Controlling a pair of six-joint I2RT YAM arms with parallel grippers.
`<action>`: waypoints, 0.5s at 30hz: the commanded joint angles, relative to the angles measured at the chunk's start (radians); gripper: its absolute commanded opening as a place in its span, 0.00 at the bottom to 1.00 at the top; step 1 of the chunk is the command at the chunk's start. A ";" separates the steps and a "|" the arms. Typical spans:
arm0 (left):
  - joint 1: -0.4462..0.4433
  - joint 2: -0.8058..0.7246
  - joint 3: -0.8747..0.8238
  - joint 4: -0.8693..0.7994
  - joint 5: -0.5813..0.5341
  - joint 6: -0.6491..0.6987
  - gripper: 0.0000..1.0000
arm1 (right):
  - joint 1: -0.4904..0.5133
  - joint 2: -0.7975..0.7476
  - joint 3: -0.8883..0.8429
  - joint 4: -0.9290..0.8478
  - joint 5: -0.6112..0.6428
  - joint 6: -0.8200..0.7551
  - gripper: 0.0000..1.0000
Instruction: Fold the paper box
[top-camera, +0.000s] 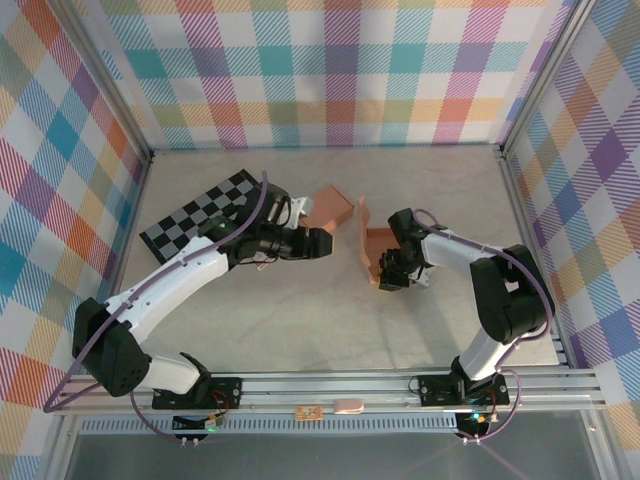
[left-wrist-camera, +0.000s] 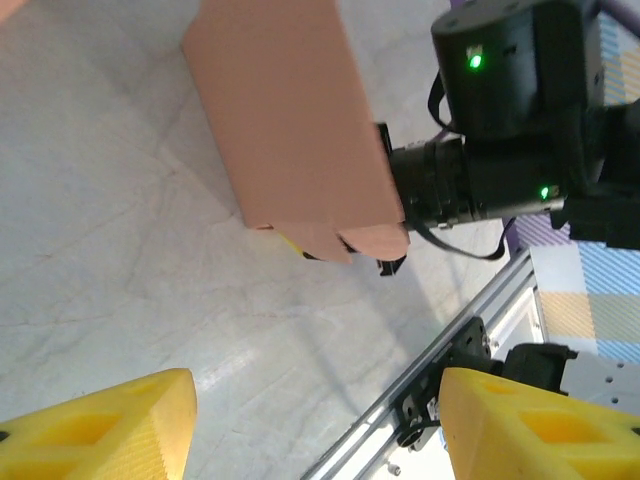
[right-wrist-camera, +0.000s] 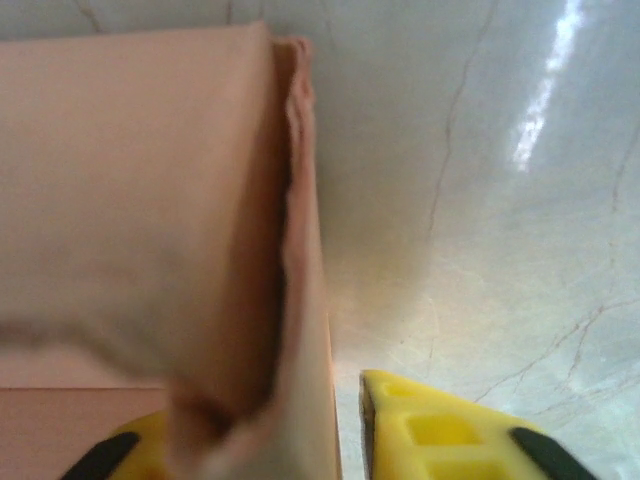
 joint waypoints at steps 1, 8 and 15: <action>-0.027 0.035 0.050 -0.046 0.021 0.022 0.63 | 0.001 -0.026 0.027 -0.052 0.007 0.018 0.35; -0.095 0.130 0.189 -0.135 -0.061 0.029 0.62 | -0.011 -0.098 0.056 -0.119 0.056 -0.034 0.48; -0.146 0.239 0.374 -0.287 -0.212 0.075 0.62 | -0.068 -0.193 0.121 -0.236 0.123 -0.219 0.54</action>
